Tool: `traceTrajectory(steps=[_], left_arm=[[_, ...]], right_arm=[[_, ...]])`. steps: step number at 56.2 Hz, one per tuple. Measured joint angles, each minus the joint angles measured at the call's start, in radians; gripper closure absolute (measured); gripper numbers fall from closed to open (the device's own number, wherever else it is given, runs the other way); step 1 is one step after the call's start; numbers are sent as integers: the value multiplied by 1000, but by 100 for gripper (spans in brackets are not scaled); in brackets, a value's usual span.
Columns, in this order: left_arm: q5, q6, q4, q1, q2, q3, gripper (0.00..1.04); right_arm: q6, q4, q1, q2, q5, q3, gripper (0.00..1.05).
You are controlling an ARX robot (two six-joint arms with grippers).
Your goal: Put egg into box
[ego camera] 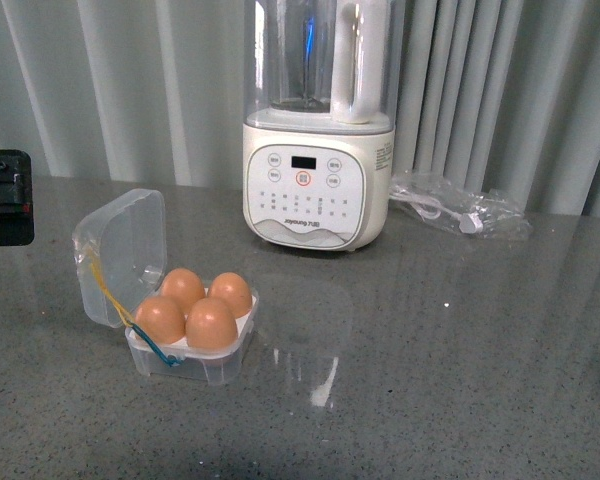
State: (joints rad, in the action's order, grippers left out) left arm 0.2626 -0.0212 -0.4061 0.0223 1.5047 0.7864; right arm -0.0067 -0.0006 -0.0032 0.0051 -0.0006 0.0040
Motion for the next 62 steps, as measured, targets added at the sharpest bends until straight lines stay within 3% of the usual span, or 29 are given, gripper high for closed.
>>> traceTrajectory(steps=[16, 45, 62], left_arm=[[72, 14, 2, -4, 101, 54, 7], [82, -119, 18, 277, 107, 67, 7], [68, -161, 47, 354, 45, 67, 7]], right_arm=[[0, 0, 0, 0, 0, 0, 7], [0, 0, 0, 0, 0, 0, 7], [0, 0, 0, 0, 0, 0, 7]])
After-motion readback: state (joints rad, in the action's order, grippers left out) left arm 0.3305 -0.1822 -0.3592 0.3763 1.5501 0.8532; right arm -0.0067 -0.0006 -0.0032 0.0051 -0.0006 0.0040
